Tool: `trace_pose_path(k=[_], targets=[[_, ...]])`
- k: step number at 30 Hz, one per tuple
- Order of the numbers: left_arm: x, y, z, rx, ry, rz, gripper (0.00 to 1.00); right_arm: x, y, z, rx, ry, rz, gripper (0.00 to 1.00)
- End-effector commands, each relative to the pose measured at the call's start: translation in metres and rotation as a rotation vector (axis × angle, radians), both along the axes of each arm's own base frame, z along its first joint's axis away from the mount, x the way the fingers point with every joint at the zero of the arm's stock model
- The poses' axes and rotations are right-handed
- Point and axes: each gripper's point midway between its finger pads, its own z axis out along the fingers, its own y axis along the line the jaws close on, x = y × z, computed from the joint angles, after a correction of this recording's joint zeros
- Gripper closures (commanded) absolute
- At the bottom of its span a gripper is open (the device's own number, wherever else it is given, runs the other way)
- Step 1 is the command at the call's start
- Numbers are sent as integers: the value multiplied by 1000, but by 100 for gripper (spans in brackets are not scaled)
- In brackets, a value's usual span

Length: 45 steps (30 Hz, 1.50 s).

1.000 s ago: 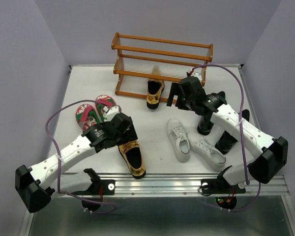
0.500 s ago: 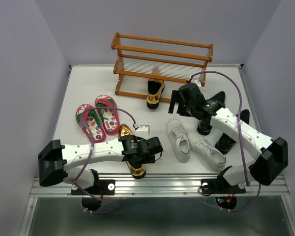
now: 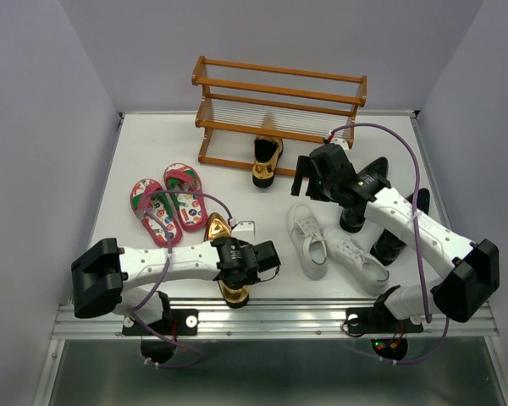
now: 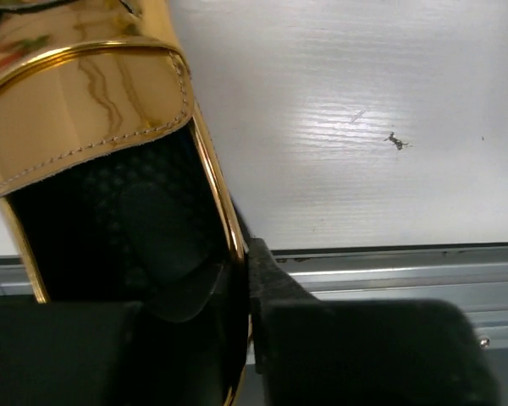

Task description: Place and organize the shoes onto the shoe shelf

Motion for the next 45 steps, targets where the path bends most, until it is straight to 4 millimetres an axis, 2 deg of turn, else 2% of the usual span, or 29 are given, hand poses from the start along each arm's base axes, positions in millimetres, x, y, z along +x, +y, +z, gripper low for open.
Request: trace_pose_path(k=[1,2,7,9,14,18,23,24,25,27,28,29,30,32,35,38,39,40,42,45], targets=[[19,2,6,59,-88,-17,94,1,4,10,35,-32,1,2],[27,-2,15,69,-127,-59,100,1,2,12,34,-39,-4,2],[51,-26,55,23,-285,-214,100,2,-7,15,10,-64,-38,2],[59,-27,61,38,-312,-245,100,2,-10,16,5,-68,-44,1],[83,-15,53,86,-309,-184,100,2,-12,17,-3,-72,-54,1],[104,-16,48,30,-307,-129,100,3,-12,17,-10,-72,-49,1],[110,-17,29,1,-258,-120,100,3,-14,18,-21,-76,-53,1],[110,-17,24,7,-247,-118,97,3,-15,19,-19,-78,-54,1],[109,-15,21,19,-239,-116,86,3,-15,18,-24,-78,-54,1],[109,-13,16,33,-227,-111,57,3,-16,19,-27,-79,-56,1],[109,-13,12,43,-220,-112,45,2,-16,19,-24,-80,-56,1],[110,-13,12,44,-218,-108,25,2,-16,19,-24,-80,-56,1],[109,-14,12,42,-216,-107,18,1,-16,19,-26,-77,-53,1],[109,-13,13,44,-211,-96,17,2,-16,21,-25,-80,-53,1],[110,-10,29,38,-224,-76,17,2,-18,24,-30,-86,-58,0],[111,-7,59,25,-266,-56,19,3,-19,25,-35,-91,-62,0],[112,-5,76,9,-295,-36,21,3,-19,24,-37,-90,-63,0],[113,-4,84,0,-308,-27,27,3,-19,24,-40,-90,-59,0],[114,1,105,-34,-340,2,33,5,-18,22,-47,-85,-59,0],[113,8,120,-72,-365,53,38,6,-16,20,-48,-79,-54,0]])
